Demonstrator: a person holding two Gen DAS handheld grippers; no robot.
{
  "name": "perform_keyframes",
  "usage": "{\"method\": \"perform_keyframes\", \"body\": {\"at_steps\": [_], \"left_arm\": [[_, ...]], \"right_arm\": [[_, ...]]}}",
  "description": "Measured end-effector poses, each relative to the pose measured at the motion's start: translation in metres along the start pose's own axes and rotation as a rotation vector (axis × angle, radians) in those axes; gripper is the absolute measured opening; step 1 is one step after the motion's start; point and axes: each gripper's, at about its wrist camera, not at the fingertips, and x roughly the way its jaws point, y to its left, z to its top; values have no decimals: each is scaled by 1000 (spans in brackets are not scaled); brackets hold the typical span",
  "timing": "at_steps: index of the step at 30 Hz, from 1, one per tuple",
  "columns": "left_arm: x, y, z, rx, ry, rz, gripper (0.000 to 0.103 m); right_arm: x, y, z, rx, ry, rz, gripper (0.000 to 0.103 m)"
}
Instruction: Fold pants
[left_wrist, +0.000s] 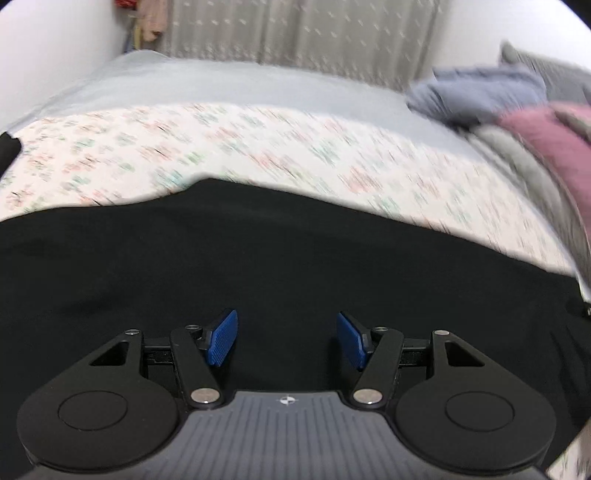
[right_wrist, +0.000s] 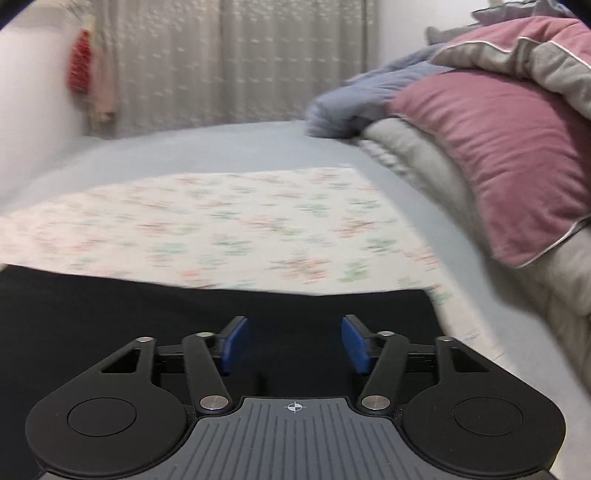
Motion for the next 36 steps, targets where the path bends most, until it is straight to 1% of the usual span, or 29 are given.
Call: {"method": "perform_keyframes", "body": {"at_steps": [2,3,5,6,8,9,11,13,14,16,18,19,21,22,23,25,26,27,29,30,34,36], "left_arm": [[-1,-19,-14,36,33,-18,78],[-4,-29,-22,70,34,-8,79],[-11,-43,-37,138,22,18,89],[-15,-47,-45,152,14,19,91],[-20,-46,-56,145,8,21,93],[-23,-45,-60,139,6,20,93],[-31,-40,-68,109,6,6,94],[-38,-31,-73,68,-1,-20,94],[-41,-28,-77,58,-8,-31,94],[-43,-26,-81,71,-24,-40,94],[-44,-26,-84,94,-36,-38,94],[-44,-28,-83,99,-38,-35,95],[-43,-29,-83,102,-38,-36,96],[-42,-30,-83,109,-38,-37,97],[-43,-32,-85,116,-38,-37,97],[-42,-34,-83,126,-40,-38,97],[-41,-35,-83,130,-41,-38,97],[-41,-35,-83,132,-43,-37,97],[-41,-35,-84,134,-48,-41,97],[-41,-35,-84,136,-50,-40,97],[-41,-38,-85,147,-63,-41,97],[-40,-43,-87,166,-66,-43,98]], "right_arm": [[-7,9,-6,23,29,54,61],[-10,15,-10,13,43,72,61],[-11,26,-21,-37,79,101,65],[-8,31,-25,-57,106,103,65],[-7,34,-38,-89,164,82,65],[-10,36,-43,-108,168,65,66],[-20,35,-51,-129,172,40,72],[-36,27,-62,-89,174,39,77],[-47,20,-68,-44,173,52,77],[-69,2,-78,69,157,80,78],[-92,-20,-87,226,129,106,78],[-107,-35,-90,326,98,116,80],[-130,-61,-97,490,37,145,87],[-139,-74,-103,570,26,148,94],[-143,-85,-109,632,27,129,96],[-146,-107,-125,761,37,75,96],[-145,-118,-134,840,29,83,96],[-144,-128,-141,911,12,117,96],[-141,-141,-147,976,-27,148,96],[-136,-144,-146,980,-42,146,96],[-113,-150,-129,952,-50,104,97],[-107,-151,-123,959,-60,85,98]]}}
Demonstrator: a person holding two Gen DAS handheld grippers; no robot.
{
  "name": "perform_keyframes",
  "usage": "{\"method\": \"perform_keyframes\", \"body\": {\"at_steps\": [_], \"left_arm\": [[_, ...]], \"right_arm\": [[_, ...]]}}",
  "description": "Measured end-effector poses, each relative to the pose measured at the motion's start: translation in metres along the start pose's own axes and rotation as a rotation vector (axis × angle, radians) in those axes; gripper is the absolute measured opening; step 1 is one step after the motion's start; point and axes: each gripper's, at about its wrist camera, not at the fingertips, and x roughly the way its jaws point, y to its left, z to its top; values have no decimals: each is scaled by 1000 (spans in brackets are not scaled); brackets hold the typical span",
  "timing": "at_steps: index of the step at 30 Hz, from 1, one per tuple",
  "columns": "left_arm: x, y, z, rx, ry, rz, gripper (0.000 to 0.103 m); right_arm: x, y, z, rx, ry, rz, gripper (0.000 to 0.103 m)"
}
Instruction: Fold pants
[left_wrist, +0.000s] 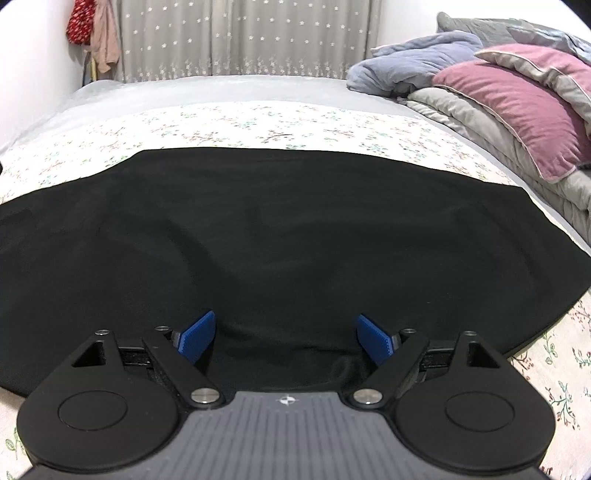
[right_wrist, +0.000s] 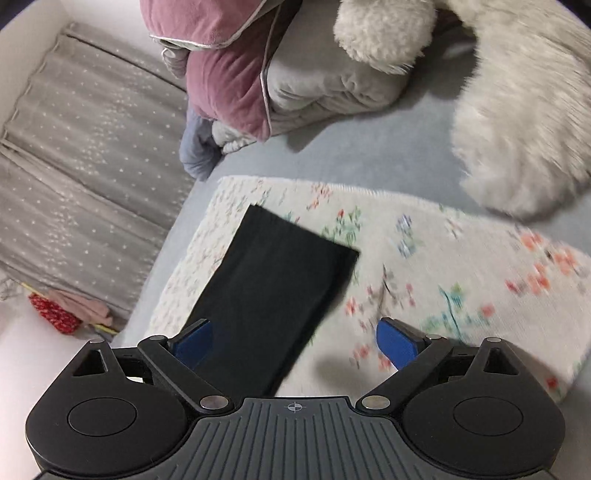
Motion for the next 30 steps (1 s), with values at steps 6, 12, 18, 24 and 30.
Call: {"method": "perform_keyframes", "body": {"at_steps": [6,12,18,24,30], "left_arm": [[-1,-5,-1,31,-1,-28,98],[-2,2,-2,31,-2,-42,98],[-1,-1,-1,33,-5,-39,98],[-1,3,2,-1,-3,-66,98],[-4,56,16,-249,-8,-185,98]], "right_arm": [[17,-4,10,27,-52,40,98],[24,-1,12,17,-69,27,92],[29,-11,16,54,-82,4,50],[31,-15,13,52,-72,11,5],[3,78,-20,-438,-255,2,4]]}}
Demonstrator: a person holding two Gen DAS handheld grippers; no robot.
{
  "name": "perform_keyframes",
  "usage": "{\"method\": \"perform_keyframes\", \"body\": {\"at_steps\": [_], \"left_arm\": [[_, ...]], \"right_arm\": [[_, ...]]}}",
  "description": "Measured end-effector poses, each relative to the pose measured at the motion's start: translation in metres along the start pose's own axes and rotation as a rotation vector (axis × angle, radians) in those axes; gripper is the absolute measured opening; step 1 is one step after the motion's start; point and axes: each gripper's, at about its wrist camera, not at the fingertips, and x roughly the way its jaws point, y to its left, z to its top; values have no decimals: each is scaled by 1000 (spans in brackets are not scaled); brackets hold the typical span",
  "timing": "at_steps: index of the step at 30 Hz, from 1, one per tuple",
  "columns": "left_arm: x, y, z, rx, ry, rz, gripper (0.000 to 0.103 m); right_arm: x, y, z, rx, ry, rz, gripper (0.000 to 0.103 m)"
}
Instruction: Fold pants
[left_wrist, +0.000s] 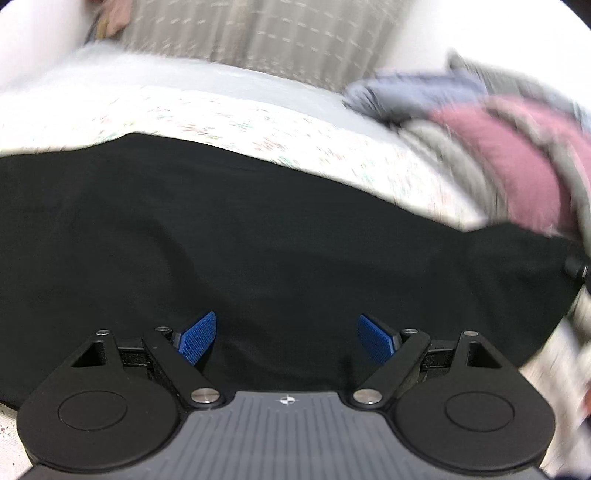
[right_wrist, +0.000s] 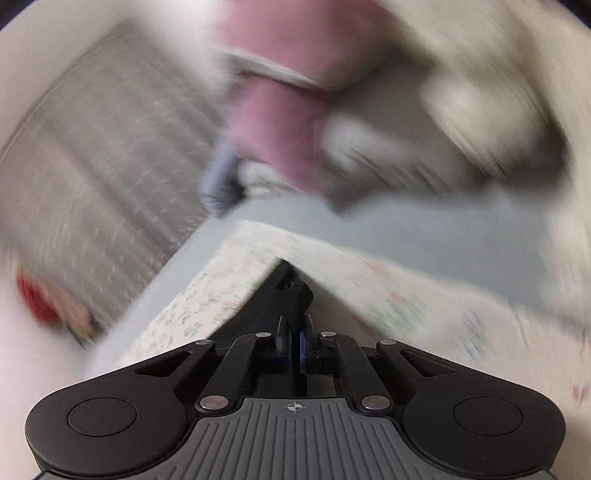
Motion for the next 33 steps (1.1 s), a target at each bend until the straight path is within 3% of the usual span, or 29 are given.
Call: {"method": "perform_keyframes", "body": {"at_steps": [4,8,11,13,17,22,27,33], "left_arm": [[-8,43,14,-186,-26,-75,98],[-10,73,19,-323,-11,-165,98],[-10,80,21,-367,12,-235,100],[-8,82,23,-372,27,-257,102],[0,85,24,-398,68,-264,102],[5,80,30,-417,100,-315,102],[14,63,32,-338,131,-312,102],[25,58,35,-283,155,-301,102]], "right_arm": [[-14,113,-31,-467,-76,97,4],[-16,211,-118,-890,24,264,4],[-21,251,-198,-1156,106,326,4],[-29,265,-237,-1264,134,356,4],[-39,280,-260,-1314,115,349,4],[-40,276,-236,-1174,149,357,4],[-36,270,-238,-1152,157,371,4],[-55,271,-233,-1134,76,407,4]]}}
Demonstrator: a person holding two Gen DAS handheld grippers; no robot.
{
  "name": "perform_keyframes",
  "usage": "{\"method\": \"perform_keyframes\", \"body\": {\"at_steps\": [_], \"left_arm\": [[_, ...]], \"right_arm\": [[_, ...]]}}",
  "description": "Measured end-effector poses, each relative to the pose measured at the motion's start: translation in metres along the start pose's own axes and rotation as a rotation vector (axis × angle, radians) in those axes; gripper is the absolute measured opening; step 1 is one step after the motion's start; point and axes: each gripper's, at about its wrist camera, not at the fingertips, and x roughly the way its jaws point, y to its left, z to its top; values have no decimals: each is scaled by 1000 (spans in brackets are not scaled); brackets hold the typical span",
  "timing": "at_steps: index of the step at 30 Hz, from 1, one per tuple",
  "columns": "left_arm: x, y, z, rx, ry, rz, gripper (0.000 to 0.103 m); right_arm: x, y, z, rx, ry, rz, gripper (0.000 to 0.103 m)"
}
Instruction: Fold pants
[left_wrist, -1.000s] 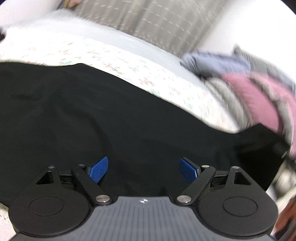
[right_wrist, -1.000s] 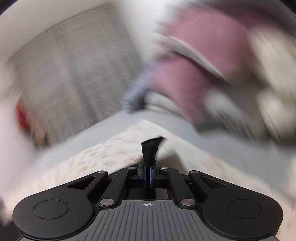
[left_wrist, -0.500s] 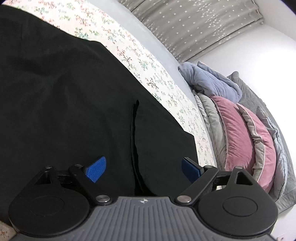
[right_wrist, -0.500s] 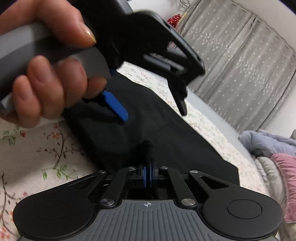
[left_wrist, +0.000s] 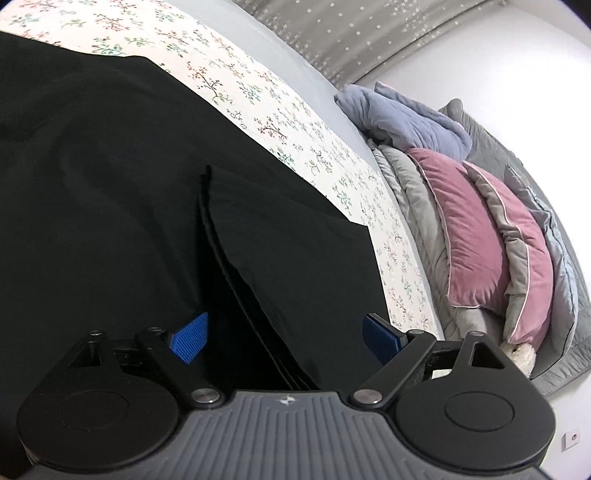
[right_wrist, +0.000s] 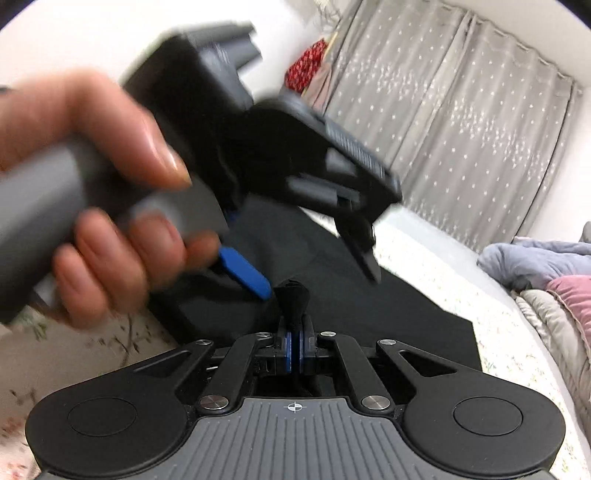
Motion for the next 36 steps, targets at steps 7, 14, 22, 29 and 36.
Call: {"method": "perform_keyframes", "body": {"at_steps": [7,14,22,29,36], "left_arm": [[4,10,21,53,7,38,58],[-19,-1,54,243,-29,41,21],[-73,61,79,175,-102,21,21],[-128,123,93,86,-193,81,20],[-185,151,102,100,-334,116,19]], "right_arm": [[-4,8,7,-1,-17,-4,4],[-4,25,24,43,-18,-31,4],[24,54,69,133,-75,-7,3],[51,114,98,97,-96,62,3],[63,161,124,72,-135,143,3]]}}
